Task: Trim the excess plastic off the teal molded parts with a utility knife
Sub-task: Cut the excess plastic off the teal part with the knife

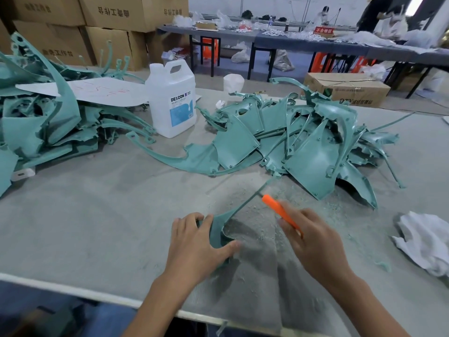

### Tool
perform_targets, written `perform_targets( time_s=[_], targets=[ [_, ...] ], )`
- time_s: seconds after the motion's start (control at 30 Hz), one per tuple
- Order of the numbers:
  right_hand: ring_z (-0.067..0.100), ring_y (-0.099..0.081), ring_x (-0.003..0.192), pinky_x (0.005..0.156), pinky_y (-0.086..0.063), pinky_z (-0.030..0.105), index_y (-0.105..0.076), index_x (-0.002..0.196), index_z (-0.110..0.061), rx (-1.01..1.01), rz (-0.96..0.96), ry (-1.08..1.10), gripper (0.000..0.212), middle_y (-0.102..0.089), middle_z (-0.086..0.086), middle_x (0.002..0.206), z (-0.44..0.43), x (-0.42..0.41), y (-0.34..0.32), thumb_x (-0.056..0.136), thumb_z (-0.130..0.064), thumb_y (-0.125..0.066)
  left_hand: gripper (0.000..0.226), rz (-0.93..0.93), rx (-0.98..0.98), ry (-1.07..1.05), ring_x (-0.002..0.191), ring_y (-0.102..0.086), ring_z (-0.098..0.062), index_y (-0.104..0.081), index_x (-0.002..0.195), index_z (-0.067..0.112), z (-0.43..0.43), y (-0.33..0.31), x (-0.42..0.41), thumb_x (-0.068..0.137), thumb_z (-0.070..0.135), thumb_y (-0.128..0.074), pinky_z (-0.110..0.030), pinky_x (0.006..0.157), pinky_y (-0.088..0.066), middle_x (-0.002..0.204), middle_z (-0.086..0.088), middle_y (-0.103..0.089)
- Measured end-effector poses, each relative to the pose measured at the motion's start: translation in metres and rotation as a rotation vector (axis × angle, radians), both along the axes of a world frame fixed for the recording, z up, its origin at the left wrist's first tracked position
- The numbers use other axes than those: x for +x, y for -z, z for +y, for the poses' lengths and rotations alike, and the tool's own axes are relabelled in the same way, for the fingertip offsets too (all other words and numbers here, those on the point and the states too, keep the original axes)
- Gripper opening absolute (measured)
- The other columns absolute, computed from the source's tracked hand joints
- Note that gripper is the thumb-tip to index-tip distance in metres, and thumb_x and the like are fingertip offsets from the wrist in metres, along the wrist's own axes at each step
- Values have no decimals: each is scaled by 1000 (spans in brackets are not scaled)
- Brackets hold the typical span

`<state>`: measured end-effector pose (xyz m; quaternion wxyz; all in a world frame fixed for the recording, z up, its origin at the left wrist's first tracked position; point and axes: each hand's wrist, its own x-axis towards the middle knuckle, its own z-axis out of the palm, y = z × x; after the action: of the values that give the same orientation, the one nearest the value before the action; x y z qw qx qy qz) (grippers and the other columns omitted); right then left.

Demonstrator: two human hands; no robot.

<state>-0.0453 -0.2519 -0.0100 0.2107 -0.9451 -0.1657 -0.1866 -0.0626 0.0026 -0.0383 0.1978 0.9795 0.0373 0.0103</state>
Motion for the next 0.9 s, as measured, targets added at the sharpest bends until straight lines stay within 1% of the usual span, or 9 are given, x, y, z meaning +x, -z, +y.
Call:
perform_targets(
  time_s=[0.1,0.23,0.33,0.43,0.57,0.63,0.7,0.77,0.9],
  targets=[
    [13,-56,61,51,-51,30,-45,143,-46,-110,104,-124,46,-60,-8,95,3,-2,11,98,-45,-53,93,4,-26,5,123,-21,-17,-42,139,38,1,-1,-2,66,95,-33,-33,111,-29,130,9,-33],
    [23,-56,53,43,-49,36,-59,139,-29,42,-77,95,46,-63,1,91,-20,13,3,94,-37,-58,93,10,-30,-1,125,-20,-16,-40,141,37,0,-3,-3,68,94,-35,-32,111,-28,132,10,-32],
    [18,-54,52,42,-47,34,-58,141,-26,73,-102,65,46,-59,-3,90,-14,-2,6,96,-36,-61,92,24,-33,15,125,-22,-16,-42,140,36,3,-7,-3,67,92,-37,-32,111,-28,132,11,-33],
    [11,-55,59,50,-48,26,-56,141,-32,155,-56,37,45,-56,-12,92,-11,-21,16,97,-42,-58,90,46,-15,15,128,-26,-16,-44,140,34,28,-13,-4,69,88,-41,-30,110,-25,134,10,-36],
    [-5,-59,86,71,-44,8,-53,137,-42,373,-7,137,40,-61,-24,98,-13,-31,25,98,-50,-54,96,188,152,93,143,-25,-18,-33,152,30,66,-31,-2,72,82,-40,-32,117,-18,154,2,-32],
    [-10,-60,86,68,-43,8,-50,133,-48,473,17,176,41,-62,-27,93,-6,-28,28,94,-58,-49,97,97,63,125,143,-29,-18,-36,151,28,63,-36,-4,67,76,-36,-31,117,-21,152,2,-36],
    [-1,-62,75,65,-45,19,-51,128,-56,556,48,186,32,-63,-20,84,2,-24,34,97,-59,-46,69,-98,-195,125,136,-38,-13,-46,143,26,39,-36,-5,84,61,-51,-31,116,-27,142,8,-45],
    [5,-63,70,63,-47,28,-51,124,-61,611,63,197,29,-63,-15,79,9,-23,38,95,-57,-47,45,-236,-407,91,127,-46,-8,-52,135,25,4,-31,0,97,49,-50,-31,110,-35,131,14,-52],
    [3,-61,71,63,-47,27,-52,130,-51,603,41,233,36,-64,-17,82,8,-26,46,95,-57,-49,45,-320,-448,-57,122,-49,-15,-49,137,21,-41,-14,32,103,47,-34,-33,103,-35,132,6,-56]
  ],
)
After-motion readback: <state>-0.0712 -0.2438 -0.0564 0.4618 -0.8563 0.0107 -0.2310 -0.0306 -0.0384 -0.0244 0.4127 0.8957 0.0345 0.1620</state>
